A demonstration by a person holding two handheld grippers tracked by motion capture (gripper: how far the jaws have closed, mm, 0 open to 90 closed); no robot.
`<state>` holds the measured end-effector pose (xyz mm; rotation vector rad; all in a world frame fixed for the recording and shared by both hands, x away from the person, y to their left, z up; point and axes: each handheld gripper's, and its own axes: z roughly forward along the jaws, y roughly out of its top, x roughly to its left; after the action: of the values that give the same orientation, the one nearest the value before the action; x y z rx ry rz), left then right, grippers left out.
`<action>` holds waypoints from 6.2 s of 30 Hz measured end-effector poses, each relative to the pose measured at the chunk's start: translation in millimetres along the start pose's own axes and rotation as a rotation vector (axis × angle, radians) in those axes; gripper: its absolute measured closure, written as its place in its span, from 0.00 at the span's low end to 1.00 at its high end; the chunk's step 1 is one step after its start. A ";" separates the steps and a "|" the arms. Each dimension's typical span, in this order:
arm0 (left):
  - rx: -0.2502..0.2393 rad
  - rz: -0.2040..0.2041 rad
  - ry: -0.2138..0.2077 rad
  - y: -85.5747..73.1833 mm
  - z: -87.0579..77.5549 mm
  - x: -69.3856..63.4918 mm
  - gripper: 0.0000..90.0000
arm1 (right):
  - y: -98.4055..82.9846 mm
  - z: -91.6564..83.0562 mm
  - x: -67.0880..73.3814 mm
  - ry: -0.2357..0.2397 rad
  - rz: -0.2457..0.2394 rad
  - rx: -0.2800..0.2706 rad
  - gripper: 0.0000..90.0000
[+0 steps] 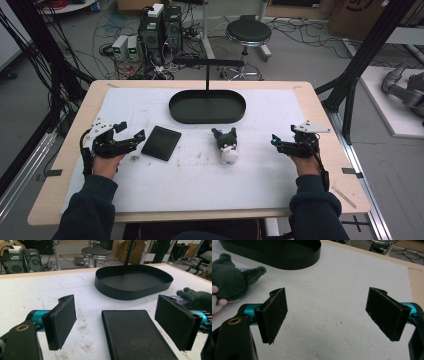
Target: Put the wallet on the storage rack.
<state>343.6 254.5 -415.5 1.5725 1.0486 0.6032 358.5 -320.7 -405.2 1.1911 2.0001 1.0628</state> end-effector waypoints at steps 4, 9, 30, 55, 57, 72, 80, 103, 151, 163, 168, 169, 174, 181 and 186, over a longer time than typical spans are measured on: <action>0.006 -0.001 0.006 -0.7 0.5 0.6 0.19 | -0.2 0.0 0.6 0.001 0.008 0.008 0.20; 0.012 -0.015 0.011 -1.9 2.9 1.7 0.20 | -0.5 0.2 0.2 0.003 0.005 0.007 0.20; 0.272 -0.015 0.012 -17.9 36.2 -14.0 0.45 | 0.0 -1.3 5.9 0.009 -0.034 0.012 0.20; 0.323 -0.068 -0.022 -21.0 41.8 -5.1 0.96 | -0.3 0.0 7.9 0.020 -0.035 0.023 0.20; 0.308 -0.089 -0.036 -20.3 40.5 -3.5 0.96 | -0.3 0.1 8.1 0.021 -0.033 0.025 0.21; 0.101 -0.202 -0.079 -6.7 19.0 12.1 0.97 | -1.3 -1.8 6.7 0.012 -0.030 0.024 0.21; -0.023 -0.172 0.027 8.4 -5.4 25.5 0.97 | -2.0 -1.5 6.1 0.012 -0.026 0.027 0.21; 0.041 -0.061 -0.108 12.6 7.7 -20.2 0.95 | -3.0 -2.2 4.7 0.014 -0.022 0.024 0.21; 0.164 0.038 0.026 -1.9 25.4 -20.8 0.84 | -2.7 -0.1 6.8 0.036 -0.024 0.038 0.21; 0.074 0.060 0.001 56.0 53.6 -29.9 0.84 | -2.1 0.4 4.1 0.044 -0.008 0.024 0.21; 0.056 0.027 -0.019 75.3 81.5 -32.2 0.84 | -2.0 -0.1 2.7 0.054 0.004 0.015 0.21; 0.062 0.022 -0.023 77.1 87.9 -32.3 0.84 | -2.0 -0.1 2.7 0.054 0.004 0.015 0.21; 0.104 0.008 -0.030 73.6 120.0 -34.6 0.84 | -1.3 -2.7 1.0 0.066 0.029 -0.003 0.21; 0.128 0.022 -0.033 74.8 159.6 -40.3 0.85 | -1.3 -2.8 0.2 0.069 0.035 -0.003 0.21; 0.152 0.062 -0.014 72.8 185.5 -43.2 0.85 | -1.4 -3.5 0.1 0.072 0.037 -0.006 0.21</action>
<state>497.9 123.5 -390.4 1.7448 1.0586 0.5640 355.1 -322.3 -404.5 1.2069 2.0343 1.1445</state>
